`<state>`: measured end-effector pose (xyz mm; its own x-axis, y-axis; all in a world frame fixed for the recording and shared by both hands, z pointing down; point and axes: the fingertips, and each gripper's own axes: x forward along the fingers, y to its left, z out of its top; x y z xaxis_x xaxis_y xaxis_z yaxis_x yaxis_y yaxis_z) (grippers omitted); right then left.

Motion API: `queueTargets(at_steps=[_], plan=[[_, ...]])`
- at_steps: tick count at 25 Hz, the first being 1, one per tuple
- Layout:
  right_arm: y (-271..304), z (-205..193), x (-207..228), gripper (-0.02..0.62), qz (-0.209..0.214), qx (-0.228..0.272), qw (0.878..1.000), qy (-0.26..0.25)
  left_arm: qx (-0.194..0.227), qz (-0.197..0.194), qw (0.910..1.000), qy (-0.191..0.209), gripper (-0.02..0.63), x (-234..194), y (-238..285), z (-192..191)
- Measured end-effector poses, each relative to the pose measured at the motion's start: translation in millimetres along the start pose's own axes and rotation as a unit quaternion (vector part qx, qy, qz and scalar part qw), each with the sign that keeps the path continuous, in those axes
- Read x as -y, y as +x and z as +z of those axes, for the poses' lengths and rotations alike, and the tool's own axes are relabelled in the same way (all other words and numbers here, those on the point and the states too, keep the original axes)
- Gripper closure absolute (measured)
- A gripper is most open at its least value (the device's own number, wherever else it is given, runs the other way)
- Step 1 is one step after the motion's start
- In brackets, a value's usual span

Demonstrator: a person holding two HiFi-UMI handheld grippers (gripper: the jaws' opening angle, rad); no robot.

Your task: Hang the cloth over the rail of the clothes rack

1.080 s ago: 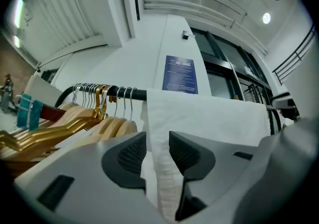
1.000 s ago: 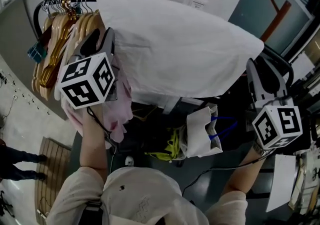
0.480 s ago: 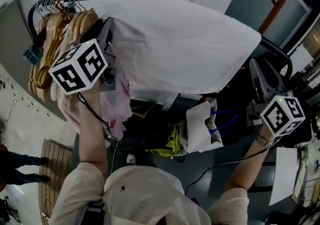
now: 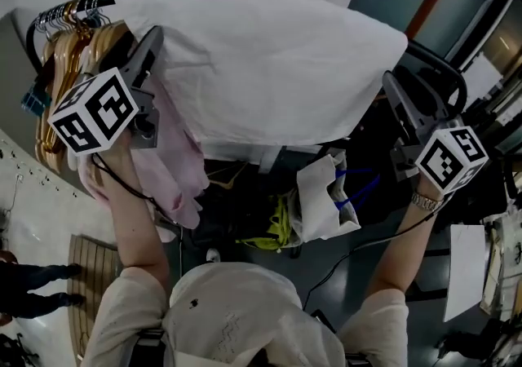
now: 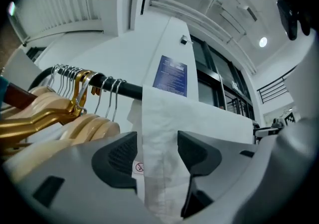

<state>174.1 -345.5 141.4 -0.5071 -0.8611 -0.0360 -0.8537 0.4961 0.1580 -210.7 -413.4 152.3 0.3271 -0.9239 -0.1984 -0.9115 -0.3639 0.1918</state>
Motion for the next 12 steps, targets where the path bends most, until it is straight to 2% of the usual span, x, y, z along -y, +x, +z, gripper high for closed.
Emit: queueTargets(at_steps=[3, 5, 8, 9, 10, 12], plan=[[11.0, 1.3, -2.5, 0.465, 0.020, 0.005, 1.000, -0.013, 0.008, -0.042, 0.9987, -0.027, 0.370, 1.7, 0.7, -0.5], [16.8, 1.5, -4.1, 0.466, 0.027, 0.005, 0.999, -0.020, 0.010, -0.053, 0.9978, -0.039, 0.370, 0.3, 2.8, -0.3], [17.7, 2.0, -7.1, 0.468, 0.032, 0.009, 0.999, -0.011, 0.010, -0.061, 0.9975, -0.034, 0.387, 2.7, 0.5, 0.7], [16.4, 2.5, -7.3, 0.490, 0.031, 0.011, 0.999, -0.004, 0.012, -0.061, 0.9976, -0.029, 0.447, 4.6, -2.0, 3.0], [14.6, 3.1, -7.3, 0.548, 0.029, 0.013, 1.000, 0.002, 0.016, -0.060, 0.9978, -0.023, 0.491, 6.9, -4.6, 6.4], [10.7, 5.7, -8.4, 0.574, 0.025, 0.018, 0.999, 0.009, 0.017, -0.056, 0.9983, -0.004, 0.566, 12.3, -7.3, 12.1]])
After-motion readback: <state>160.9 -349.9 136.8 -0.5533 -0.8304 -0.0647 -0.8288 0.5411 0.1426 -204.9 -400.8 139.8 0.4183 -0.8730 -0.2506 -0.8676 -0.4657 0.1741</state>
